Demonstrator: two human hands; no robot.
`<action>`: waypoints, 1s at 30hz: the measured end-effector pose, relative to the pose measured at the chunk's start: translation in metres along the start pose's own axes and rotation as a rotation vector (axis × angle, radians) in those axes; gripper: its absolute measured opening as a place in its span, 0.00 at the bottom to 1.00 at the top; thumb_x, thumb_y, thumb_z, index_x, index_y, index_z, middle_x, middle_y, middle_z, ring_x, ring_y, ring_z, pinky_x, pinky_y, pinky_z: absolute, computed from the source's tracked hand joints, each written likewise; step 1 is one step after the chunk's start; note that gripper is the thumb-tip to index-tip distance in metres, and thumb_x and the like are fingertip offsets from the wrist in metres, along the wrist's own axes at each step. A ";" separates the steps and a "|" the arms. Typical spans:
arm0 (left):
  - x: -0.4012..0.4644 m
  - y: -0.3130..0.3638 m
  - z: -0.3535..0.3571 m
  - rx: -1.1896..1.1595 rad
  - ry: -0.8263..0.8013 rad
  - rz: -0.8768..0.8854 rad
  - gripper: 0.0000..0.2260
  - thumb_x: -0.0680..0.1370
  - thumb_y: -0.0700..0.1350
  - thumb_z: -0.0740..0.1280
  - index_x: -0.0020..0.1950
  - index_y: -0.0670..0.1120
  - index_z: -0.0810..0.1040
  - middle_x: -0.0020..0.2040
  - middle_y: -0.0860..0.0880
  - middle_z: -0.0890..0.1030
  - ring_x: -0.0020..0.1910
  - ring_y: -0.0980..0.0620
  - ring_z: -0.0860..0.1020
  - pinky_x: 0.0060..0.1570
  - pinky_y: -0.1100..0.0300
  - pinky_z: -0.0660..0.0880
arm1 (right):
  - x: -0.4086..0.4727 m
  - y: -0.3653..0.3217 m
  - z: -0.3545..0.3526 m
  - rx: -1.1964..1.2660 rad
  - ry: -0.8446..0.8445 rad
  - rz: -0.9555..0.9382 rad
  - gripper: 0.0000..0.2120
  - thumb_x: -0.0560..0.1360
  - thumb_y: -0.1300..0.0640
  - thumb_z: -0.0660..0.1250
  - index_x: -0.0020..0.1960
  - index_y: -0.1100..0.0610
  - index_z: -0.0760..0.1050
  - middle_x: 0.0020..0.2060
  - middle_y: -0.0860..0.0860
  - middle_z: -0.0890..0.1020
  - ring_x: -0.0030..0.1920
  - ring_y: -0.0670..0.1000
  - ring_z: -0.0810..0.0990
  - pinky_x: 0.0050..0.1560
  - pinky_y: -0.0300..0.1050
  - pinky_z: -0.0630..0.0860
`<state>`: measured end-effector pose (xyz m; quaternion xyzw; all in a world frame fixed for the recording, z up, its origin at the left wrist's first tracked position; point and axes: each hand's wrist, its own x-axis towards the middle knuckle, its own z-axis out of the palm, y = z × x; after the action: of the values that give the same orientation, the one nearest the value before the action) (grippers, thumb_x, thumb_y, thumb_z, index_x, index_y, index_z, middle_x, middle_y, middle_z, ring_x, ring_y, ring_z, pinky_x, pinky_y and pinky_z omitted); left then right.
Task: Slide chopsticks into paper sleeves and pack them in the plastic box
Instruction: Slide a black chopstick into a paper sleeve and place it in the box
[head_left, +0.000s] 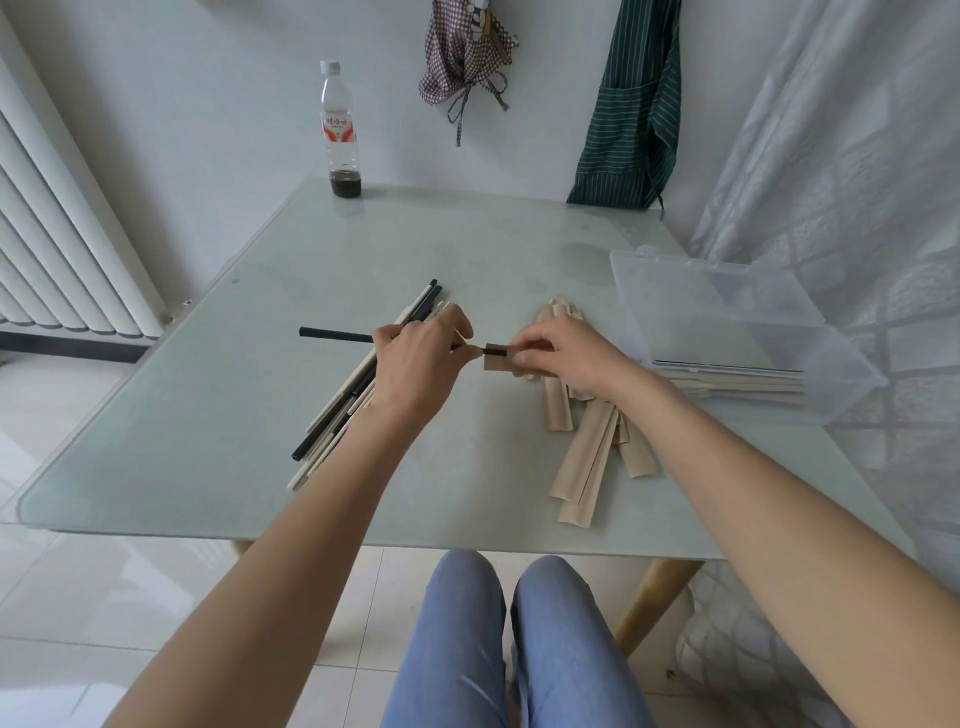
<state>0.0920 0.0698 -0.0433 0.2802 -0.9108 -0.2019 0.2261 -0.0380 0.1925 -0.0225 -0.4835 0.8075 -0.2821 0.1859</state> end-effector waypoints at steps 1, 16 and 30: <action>0.000 -0.001 -0.002 0.008 0.005 -0.016 0.09 0.77 0.54 0.64 0.52 0.50 0.74 0.49 0.55 0.83 0.54 0.51 0.77 0.60 0.53 0.58 | -0.001 0.000 -0.002 -0.030 0.024 -0.003 0.06 0.75 0.62 0.65 0.48 0.59 0.81 0.36 0.52 0.83 0.36 0.45 0.76 0.40 0.30 0.67; 0.001 0.003 -0.008 0.136 0.026 -0.079 0.11 0.77 0.55 0.64 0.56 0.51 0.77 0.52 0.51 0.79 0.59 0.47 0.73 0.69 0.44 0.52 | -0.002 0.000 -0.008 -0.064 0.116 -0.027 0.06 0.75 0.63 0.65 0.43 0.59 0.81 0.21 0.38 0.76 0.28 0.33 0.73 0.34 0.24 0.66; 0.006 -0.005 -0.007 -0.232 0.070 -0.040 0.19 0.74 0.35 0.67 0.64 0.43 0.73 0.63 0.42 0.69 0.62 0.45 0.70 0.54 0.72 0.61 | 0.002 0.006 -0.001 -0.055 0.133 0.021 0.05 0.73 0.62 0.67 0.43 0.59 0.82 0.35 0.57 0.84 0.38 0.53 0.82 0.51 0.45 0.78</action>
<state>0.0936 0.0603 -0.0381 0.2772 -0.8671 -0.3006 0.2844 -0.0432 0.1936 -0.0260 -0.4603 0.8305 -0.2894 0.1214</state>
